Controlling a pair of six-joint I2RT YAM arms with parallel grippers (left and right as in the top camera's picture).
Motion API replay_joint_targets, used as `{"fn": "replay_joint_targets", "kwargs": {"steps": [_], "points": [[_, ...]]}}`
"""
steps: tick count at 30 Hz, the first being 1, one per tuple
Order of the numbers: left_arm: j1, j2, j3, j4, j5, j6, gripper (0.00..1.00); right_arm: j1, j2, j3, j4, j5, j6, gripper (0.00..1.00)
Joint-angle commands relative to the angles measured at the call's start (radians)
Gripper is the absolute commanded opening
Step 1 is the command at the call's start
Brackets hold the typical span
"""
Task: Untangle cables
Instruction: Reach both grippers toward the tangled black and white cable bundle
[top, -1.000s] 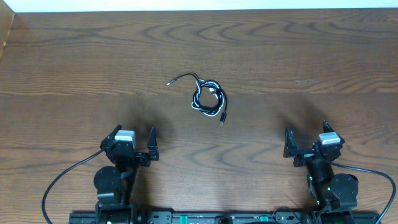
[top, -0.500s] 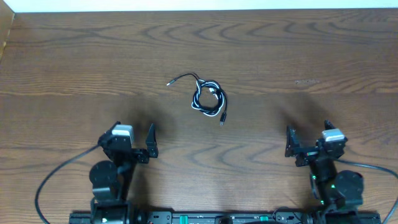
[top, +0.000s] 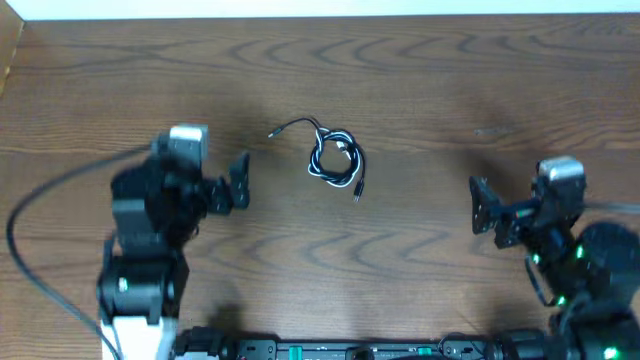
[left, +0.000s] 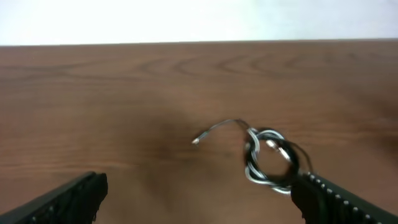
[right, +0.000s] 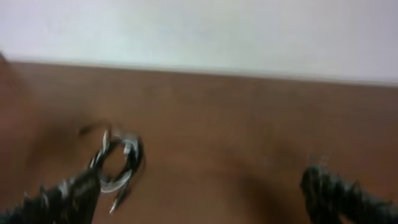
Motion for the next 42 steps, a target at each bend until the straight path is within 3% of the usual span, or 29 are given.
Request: {"fn": "replay_joint_targets", "kwargs": {"steps": [1, 10, 17, 22, 23, 24, 25, 28, 31, 39, 42], "points": [[-0.072, 0.166, 0.176, -0.072, 0.015, 0.022, 0.99, -0.005, 0.137, 0.148, -0.082, -0.084, -0.035, 0.99], [-0.232, 0.612, 0.552, -0.352, 0.028, 0.014, 0.99, -0.077, 0.461, 0.386, -0.279, -0.257, -0.061, 0.99], [-0.262, 0.776, 0.575, -0.356, 0.076, 0.013, 0.99, -0.08, 0.613, 0.385, -0.296, -0.401, -0.016, 0.99], [-0.264, 0.864, 0.567, -0.292, 0.142, 0.01, 1.0, -0.08, 0.666, 0.385, -0.337, -0.406, -0.016, 0.96], [-0.264, 0.887, 0.567, -0.269, 0.137, 0.01, 0.95, -0.08, 0.672, 0.384, -0.341, -0.406, -0.016, 0.96], [-0.264, 0.908, 0.567, -0.247, 0.119, -0.006, 0.8, -0.08, 0.676, 0.383, -0.342, -0.406, -0.016, 0.96], [-0.264, 0.929, 0.567, -0.222, 0.074, -0.057, 0.76, -0.08, 0.678, 0.383, -0.345, -0.406, -0.016, 0.96], [-0.265, 1.002, 0.567, -0.138, -0.026, -0.177, 0.74, -0.08, 0.679, 0.382, -0.357, -0.405, -0.016, 0.96], [-0.268, 1.067, 0.567, -0.057, -0.026, -0.229, 0.73, -0.08, 0.679, 0.382, -0.376, -0.405, -0.016, 0.96], [-0.296, 1.2, 0.567, 0.099, -0.027, -0.249, 0.71, -0.08, 0.679, 0.381, -0.44, -0.386, -0.016, 0.93], [-0.305, 1.233, 0.567, 0.114, -0.043, -0.25, 0.61, -0.08, 0.679, 0.381, -0.446, -0.387, -0.016, 0.93]]}}
